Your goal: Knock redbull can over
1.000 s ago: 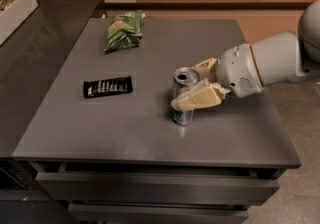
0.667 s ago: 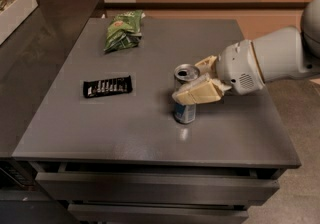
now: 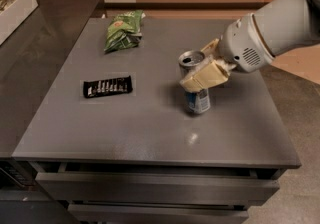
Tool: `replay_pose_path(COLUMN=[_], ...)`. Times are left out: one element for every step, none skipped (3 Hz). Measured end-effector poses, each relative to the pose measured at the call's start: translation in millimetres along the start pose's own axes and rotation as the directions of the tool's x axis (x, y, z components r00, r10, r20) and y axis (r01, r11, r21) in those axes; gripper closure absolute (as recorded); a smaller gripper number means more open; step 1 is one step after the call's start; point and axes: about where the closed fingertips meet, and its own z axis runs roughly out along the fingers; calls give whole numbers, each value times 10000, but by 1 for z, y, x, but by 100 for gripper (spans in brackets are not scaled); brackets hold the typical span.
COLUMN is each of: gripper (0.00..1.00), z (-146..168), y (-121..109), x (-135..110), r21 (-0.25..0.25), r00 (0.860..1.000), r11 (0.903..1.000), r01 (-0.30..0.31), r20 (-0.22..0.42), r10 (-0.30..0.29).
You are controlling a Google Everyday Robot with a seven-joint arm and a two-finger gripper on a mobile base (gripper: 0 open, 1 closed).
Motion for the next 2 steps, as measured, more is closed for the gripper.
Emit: replay_pose_path(gripper=[100, 100], z=[-9, -9], y=[-7, -11], x=[2, 9], r21=[163, 190], r00=[9852, 9323], r11=[9992, 9956], r01=[374, 914], r20=[-1677, -3529], r10=[-341, -789])
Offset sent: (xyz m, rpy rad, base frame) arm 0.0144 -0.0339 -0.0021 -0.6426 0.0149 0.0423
